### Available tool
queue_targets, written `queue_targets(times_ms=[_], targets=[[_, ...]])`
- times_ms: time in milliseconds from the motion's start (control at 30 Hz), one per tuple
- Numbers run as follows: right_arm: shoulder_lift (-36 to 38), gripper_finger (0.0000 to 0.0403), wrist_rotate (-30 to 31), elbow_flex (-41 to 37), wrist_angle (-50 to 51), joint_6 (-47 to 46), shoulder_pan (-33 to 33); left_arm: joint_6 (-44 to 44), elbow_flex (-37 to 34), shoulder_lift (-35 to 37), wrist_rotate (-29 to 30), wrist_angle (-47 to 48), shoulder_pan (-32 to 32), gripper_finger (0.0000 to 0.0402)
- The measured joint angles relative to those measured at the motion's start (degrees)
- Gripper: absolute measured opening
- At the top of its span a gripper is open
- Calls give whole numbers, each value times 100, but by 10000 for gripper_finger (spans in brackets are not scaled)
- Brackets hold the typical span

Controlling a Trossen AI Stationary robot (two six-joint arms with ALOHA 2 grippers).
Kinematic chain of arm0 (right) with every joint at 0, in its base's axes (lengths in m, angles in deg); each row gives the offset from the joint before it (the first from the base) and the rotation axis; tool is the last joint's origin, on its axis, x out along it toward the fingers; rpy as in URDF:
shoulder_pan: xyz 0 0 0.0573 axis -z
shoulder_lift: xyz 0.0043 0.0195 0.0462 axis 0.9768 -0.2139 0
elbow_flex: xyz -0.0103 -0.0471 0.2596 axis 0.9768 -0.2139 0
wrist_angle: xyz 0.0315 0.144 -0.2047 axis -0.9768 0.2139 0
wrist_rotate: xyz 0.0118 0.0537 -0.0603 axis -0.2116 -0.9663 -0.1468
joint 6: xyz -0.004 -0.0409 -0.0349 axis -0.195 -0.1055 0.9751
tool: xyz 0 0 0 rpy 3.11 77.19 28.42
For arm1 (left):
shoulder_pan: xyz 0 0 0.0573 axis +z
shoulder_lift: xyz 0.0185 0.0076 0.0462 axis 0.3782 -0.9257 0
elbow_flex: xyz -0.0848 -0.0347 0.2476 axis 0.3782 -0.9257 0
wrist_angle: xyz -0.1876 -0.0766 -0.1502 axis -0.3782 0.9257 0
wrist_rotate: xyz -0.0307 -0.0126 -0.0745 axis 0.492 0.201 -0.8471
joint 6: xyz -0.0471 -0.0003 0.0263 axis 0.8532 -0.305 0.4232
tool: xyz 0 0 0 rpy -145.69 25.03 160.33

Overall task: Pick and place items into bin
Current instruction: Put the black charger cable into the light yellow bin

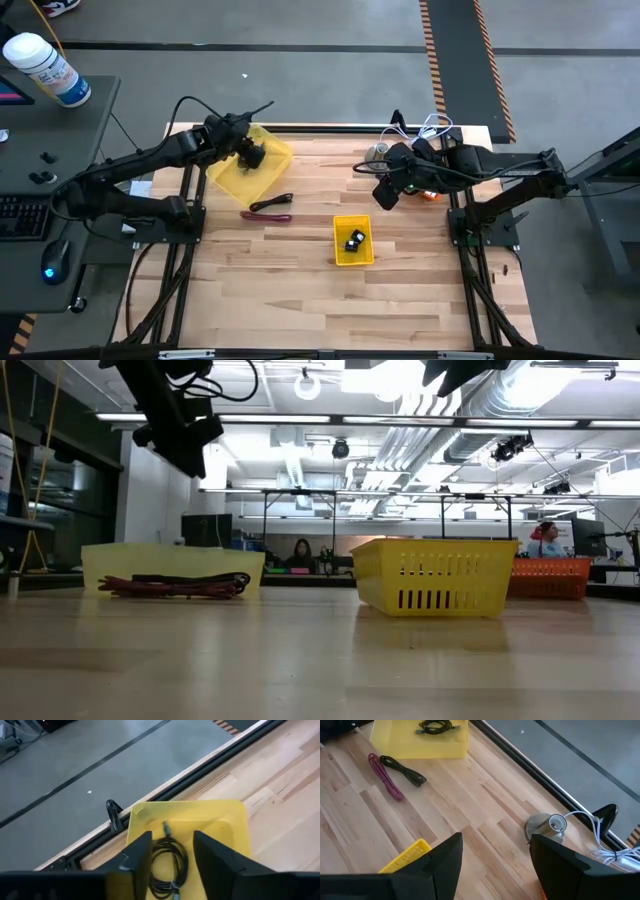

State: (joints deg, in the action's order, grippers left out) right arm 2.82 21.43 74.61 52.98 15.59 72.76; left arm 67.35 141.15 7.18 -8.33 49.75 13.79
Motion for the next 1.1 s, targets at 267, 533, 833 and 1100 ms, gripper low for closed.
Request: queue_targets(times_ms=[267,533,833,1100], targets=[[0,220,49,0,2,28,4,20,0,0,-926,-8,0,195],[0,220,102,0,2,46,13,-477,-404,-265,-2696,-931,-429,218],[0,220,48,0,-2,7,41,-1036,-621,-1272,-2847,-1770,-1128,222],[0,220,46,0,-36,-15,39,-893,-621,-2088,-2669,-1880,-1403,239]])
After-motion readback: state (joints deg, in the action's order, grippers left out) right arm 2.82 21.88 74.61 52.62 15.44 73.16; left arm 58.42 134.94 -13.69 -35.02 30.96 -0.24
